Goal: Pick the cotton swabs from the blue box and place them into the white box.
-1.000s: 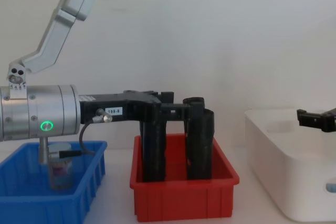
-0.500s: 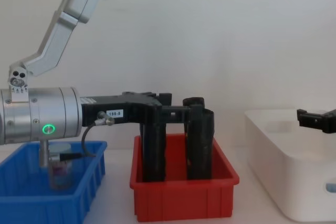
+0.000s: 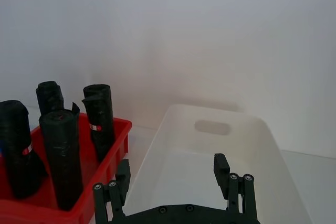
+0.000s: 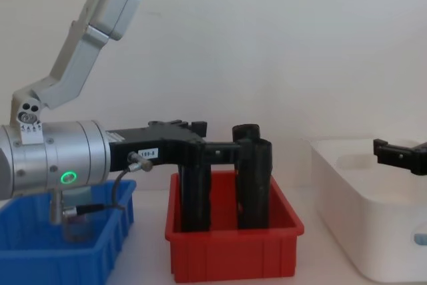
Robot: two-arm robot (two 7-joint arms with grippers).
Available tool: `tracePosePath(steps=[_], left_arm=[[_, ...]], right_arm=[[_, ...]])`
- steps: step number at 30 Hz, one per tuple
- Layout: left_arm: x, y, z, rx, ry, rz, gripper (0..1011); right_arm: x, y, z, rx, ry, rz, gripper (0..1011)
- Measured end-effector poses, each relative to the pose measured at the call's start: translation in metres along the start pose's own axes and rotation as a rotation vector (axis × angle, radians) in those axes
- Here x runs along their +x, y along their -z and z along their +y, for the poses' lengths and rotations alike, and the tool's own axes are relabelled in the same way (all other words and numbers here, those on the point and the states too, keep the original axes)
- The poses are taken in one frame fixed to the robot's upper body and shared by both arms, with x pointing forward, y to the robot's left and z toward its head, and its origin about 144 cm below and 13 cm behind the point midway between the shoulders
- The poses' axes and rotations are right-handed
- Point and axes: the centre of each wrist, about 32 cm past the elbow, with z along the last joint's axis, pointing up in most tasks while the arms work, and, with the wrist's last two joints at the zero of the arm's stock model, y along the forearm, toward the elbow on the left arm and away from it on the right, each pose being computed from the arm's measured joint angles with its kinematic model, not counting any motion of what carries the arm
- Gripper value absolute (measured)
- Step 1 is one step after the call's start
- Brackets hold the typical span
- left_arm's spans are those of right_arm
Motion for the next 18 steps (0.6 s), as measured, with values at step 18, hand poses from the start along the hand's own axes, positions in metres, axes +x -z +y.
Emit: tracePosePath(steps=[18], left_arm=[[-0.033,0.004,0.005,-0.005,-0.174,-0.058,1000]], right_arm=[[-0.024,-0.009,-0.047,0.044,-0.069,0.064,1002]])
